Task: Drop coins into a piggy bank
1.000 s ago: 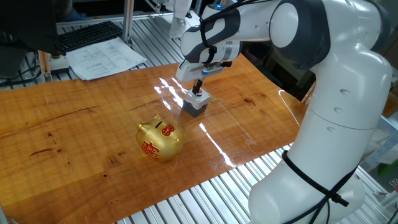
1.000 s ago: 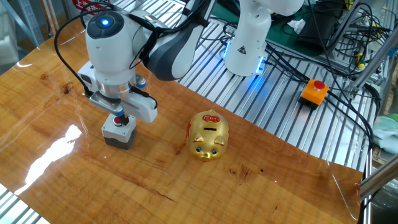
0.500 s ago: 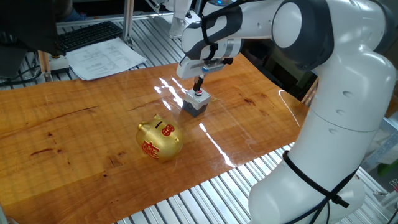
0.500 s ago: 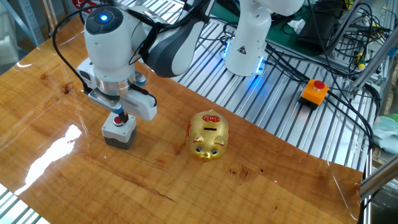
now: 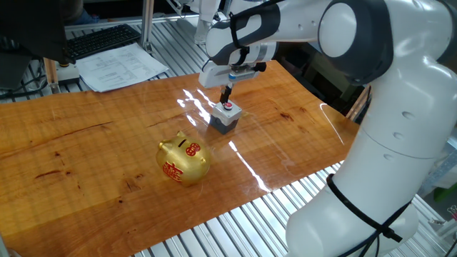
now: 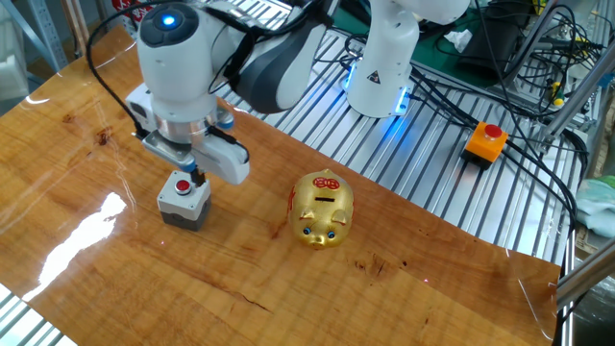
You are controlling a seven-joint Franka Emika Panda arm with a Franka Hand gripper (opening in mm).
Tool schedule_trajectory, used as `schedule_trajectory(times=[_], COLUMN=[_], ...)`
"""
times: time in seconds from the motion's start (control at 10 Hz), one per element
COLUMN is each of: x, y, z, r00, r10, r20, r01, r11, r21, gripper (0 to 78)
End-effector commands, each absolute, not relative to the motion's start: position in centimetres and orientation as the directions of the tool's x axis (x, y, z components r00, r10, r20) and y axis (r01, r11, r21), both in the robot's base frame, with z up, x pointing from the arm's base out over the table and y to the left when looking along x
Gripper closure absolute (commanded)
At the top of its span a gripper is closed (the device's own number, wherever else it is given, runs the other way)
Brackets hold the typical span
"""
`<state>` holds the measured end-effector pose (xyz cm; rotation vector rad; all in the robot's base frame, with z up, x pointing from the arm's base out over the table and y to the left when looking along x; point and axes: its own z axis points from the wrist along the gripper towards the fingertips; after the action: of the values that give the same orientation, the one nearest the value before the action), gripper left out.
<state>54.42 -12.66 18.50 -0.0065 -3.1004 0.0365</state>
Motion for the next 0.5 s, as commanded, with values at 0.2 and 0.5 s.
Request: schedule_trajectory(times=[0.2,0.5], x=[53.1,52.4], y=[-11.1,-10.2], z=[20.0,20.9], r00=[-0.997,-0.995], r10=[0.051,0.072], r20=[0.056,0.071], r01=[0.05,0.07], r11=[0.998,0.997], r21=[-0.027,-0.029], gripper=[76.4,76.4])
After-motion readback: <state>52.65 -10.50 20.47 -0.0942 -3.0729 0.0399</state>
